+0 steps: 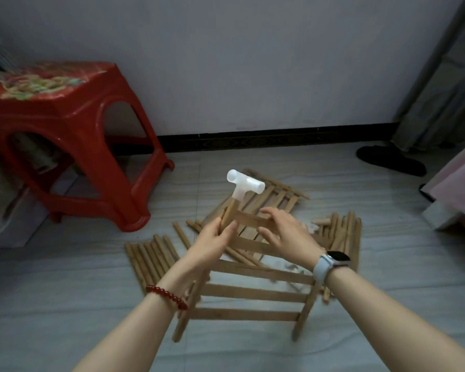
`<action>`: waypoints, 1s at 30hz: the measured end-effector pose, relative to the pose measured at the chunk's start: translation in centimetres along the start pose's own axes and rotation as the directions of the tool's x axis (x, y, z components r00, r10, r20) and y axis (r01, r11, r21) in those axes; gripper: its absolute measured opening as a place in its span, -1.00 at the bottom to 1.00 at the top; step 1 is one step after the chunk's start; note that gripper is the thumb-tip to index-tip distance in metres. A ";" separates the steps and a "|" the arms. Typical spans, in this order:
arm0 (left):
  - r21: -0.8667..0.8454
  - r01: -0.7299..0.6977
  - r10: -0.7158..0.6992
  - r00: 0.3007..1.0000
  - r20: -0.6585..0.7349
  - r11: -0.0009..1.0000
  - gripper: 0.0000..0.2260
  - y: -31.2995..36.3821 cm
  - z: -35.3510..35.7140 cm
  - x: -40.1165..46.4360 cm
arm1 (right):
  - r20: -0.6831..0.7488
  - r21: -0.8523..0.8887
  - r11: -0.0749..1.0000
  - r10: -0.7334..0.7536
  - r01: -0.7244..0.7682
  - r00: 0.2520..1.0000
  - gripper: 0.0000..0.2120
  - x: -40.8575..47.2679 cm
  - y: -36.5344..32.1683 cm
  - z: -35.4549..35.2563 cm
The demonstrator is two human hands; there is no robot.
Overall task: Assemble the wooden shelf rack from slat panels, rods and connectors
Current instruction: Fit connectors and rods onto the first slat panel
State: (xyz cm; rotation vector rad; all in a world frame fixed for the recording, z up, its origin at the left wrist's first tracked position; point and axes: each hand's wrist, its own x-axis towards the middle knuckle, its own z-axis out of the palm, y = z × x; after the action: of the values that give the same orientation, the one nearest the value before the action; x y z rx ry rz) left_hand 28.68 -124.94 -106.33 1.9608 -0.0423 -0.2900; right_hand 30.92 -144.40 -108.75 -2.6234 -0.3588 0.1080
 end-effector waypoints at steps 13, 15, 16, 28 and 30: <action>-0.548 0.024 -0.016 1.000 0.021 0.836 -0.37 -6.1 -4.1 0.8 | 0.208 -0.006 0.988 -0.147 0.152 0.967 -0.85 0.7 -1.2 7.5; -0.500 0.007 -0.022 0.999 -0.025 0.866 -0.50 -7.1 -3.5 1.0 | 0.227 -0.013 0.991 -0.130 0.136 0.965 -0.85 0.7 -1.3 8.6; -0.489 0.005 -0.034 0.998 -0.051 0.872 -0.54 -7.7 -3.3 1.1 | 0.230 -0.014 0.993 -0.112 0.118 0.967 -0.83 0.7 -1.2 9.1; -0.213 -0.020 -0.083 0.882 -0.464 0.977 -0.94 -14.3 2.3 1.2 | 0.309 -0.090 0.996 0.006 0.023 0.951 -0.68 -0.3 0.3 15.1; -0.131 -0.003 -0.065 0.855 -0.514 0.991 -0.94 -14.7 3.0 1.5 | 0.301 -0.096 0.995 0.014 0.016 0.954 -0.68 -0.4 0.5 15.6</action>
State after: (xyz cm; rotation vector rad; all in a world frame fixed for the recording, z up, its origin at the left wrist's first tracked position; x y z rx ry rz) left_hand 27.89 -121.96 -121.09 1.8535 0.3527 0.2213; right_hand 28.46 -137.84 -122.65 -2.7041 -0.4793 0.5072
